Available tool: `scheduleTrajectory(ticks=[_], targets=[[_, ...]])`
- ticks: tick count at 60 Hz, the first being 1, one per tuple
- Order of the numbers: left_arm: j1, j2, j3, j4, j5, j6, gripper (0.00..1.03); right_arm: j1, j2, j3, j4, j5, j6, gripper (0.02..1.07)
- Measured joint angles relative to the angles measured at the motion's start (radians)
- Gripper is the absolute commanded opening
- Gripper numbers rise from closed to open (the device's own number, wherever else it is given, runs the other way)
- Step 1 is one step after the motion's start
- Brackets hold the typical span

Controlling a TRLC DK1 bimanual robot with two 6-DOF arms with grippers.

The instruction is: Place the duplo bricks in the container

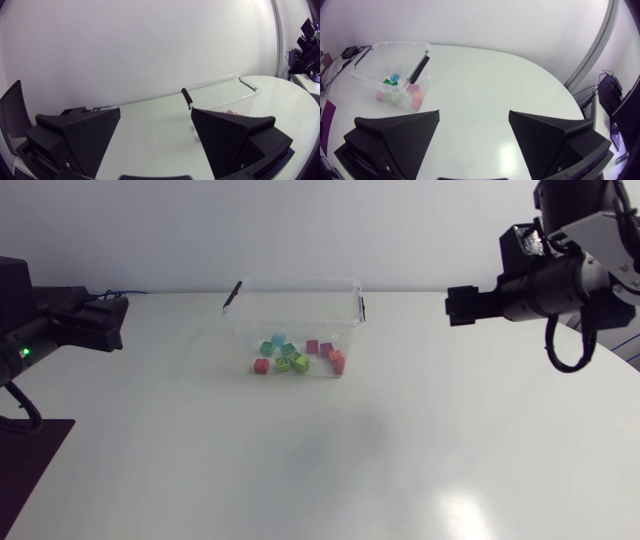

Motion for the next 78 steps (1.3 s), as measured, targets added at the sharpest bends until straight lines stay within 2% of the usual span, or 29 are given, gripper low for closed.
scheduleTrajectory(ticks=[31, 51, 78], targets=[[0.071, -0.174, -0.172, 0.064, -0.004, 0.004, 0.99, -0.128, -0.340, -0.301, 0.083, 0.000, -0.090, 1.02], [0.086, -0.306, -0.292, 0.142, -0.004, 0.006, 0.99, -0.142, -0.532, -0.449, 0.120, 0.001, -0.138, 1.02], [0.098, -0.504, -0.414, 0.167, -0.004, 0.019, 0.99, -0.144, -0.757, -0.606, 0.179, 0.011, -0.202, 1.02]])
